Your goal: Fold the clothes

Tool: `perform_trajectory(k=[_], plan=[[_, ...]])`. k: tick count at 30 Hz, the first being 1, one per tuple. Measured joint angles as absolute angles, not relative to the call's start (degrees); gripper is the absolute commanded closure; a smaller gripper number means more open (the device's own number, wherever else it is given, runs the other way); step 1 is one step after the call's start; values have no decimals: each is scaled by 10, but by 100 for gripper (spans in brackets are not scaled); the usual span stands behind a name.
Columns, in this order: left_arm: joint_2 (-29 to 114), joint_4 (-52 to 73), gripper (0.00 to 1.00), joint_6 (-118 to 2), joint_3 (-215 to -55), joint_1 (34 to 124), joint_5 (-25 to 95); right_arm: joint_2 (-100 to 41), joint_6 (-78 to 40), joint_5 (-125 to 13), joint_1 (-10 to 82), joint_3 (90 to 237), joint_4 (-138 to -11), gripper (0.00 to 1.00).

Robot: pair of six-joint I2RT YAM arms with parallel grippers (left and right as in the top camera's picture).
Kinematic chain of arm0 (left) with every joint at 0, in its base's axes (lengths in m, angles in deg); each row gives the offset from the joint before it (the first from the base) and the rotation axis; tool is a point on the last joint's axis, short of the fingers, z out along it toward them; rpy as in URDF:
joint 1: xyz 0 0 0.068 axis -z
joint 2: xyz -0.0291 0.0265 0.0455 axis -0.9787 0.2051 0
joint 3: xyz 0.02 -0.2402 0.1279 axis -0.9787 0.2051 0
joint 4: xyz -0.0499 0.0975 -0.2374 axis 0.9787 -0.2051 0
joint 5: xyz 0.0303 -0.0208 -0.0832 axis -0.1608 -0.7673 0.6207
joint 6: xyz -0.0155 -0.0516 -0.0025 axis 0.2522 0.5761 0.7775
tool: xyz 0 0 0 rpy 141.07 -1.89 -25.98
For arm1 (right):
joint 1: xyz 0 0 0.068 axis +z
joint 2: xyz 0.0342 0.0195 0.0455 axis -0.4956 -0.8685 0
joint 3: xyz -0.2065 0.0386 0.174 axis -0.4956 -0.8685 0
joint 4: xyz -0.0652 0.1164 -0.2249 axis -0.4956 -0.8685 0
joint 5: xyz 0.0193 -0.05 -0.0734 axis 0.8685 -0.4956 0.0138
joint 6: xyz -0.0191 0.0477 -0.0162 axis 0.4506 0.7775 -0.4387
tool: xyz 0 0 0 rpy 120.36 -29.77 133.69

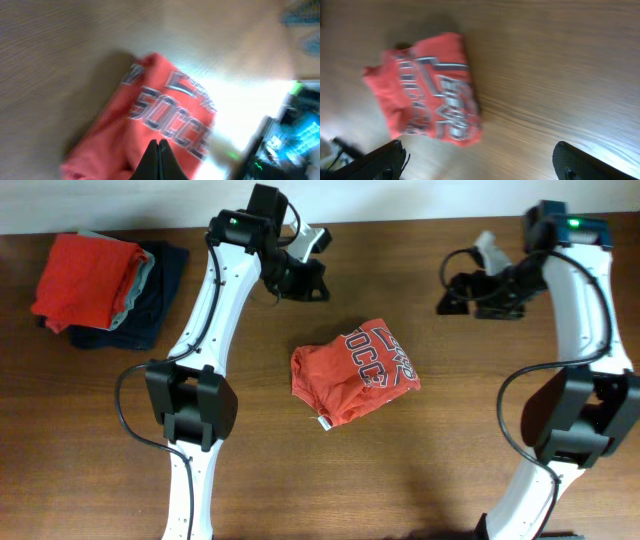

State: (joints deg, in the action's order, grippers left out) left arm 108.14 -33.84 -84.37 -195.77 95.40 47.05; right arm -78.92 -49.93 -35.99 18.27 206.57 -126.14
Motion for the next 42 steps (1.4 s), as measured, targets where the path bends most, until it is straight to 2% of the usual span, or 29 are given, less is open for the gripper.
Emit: perform_trajectory(k=[9, 15, 32, 42], plan=[[1082, -395, 100, -916, -1945, 968, 546, -789, -501, -384, 121, 2066, -1259, 1], [1082, -399, 100, -925, -1861, 991, 546, -789, -501, -387, 113, 2066, -1259, 1], [1094, -211, 100, -869, -1692, 996, 350, -789, -501, -387, 113, 2066, -1259, 1], [1112, -242, 100, -841, -1712, 990, 348, -789, -501, -387, 113, 2066, -1259, 1]])
